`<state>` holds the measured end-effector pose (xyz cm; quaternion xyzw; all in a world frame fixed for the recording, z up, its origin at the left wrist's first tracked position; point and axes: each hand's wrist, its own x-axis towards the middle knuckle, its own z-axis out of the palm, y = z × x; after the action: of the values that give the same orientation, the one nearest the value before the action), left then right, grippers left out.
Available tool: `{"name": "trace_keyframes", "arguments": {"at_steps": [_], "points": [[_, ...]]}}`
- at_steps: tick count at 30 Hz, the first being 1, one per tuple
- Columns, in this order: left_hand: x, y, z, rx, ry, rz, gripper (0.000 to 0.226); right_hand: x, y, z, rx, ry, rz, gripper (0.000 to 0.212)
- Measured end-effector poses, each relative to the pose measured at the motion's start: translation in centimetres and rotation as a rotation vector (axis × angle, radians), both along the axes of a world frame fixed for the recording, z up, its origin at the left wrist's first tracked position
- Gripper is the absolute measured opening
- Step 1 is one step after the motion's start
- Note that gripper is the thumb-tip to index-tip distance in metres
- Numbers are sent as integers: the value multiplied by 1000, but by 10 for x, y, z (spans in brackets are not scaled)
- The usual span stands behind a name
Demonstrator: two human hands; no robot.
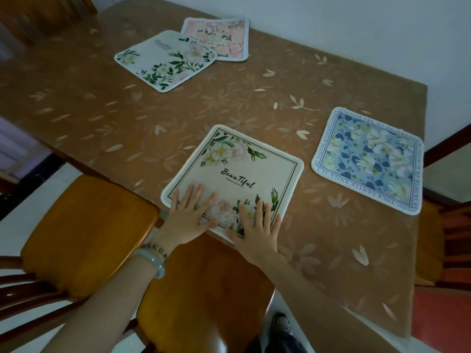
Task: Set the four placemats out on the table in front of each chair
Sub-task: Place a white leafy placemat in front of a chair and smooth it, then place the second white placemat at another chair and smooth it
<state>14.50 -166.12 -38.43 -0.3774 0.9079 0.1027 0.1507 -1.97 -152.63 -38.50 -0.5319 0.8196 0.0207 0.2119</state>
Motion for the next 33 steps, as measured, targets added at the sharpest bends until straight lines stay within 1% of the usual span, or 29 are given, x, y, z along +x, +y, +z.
{"name": "trace_keyframes", "arguments": {"at_steps": [2, 3, 4, 6, 7, 8, 10, 13, 15, 17, 20, 24, 28, 33], "points": [[-3, -1, 6, 66, -24, 21, 73, -7, -3, 12, 26, -103, -5, 73], [-4, -2, 11, 109, -20, 42, 73, -12, -4, 21, 4, -198, -33, 69], [-5, -1, 17, 149, 2, 66, 73, -16, -4, 32, -56, -338, -93, 64], [-3, 5, 33, 215, 121, 124, 71, -23, 1, 59, -248, -703, -332, 58], [-1, 10, 45, 254, 207, 171, 72, -25, 6, 72, -325, -840, -445, 56], [0, 16, 62, 295, 301, 232, 75, -27, 11, 88, -389, -909, -507, 54], [0, 26, 100, 340, 525, 353, 80, -33, 20, 113, -489, -963, -535, 51], [3, 53, 166, 289, 862, 449, 63, -38, 36, 154, -617, -1020, -507, 50], [9, 82, 207, 286, 1031, 511, 68, -37, 48, 185, -690, -985, -426, 52], [16, 118, 241, 269, 1161, 518, 72, -31, 65, 214, -772, -952, -330, 52], [34, 178, 272, 204, 1288, 509, 62, -16, 97, 252, -860, -920, -180, 53], [70, 241, 297, 89, 1414, 574, 62, 13, 134, 292, -928, -948, -65, 55], [117, 279, 329, -75, 1514, 653, 66, 56, 157, 330, -974, -994, 46, 59], [185, 309, 372, -291, 1603, 675, 63, 122, 169, 370, -1046, -1057, 166, 58]]}}
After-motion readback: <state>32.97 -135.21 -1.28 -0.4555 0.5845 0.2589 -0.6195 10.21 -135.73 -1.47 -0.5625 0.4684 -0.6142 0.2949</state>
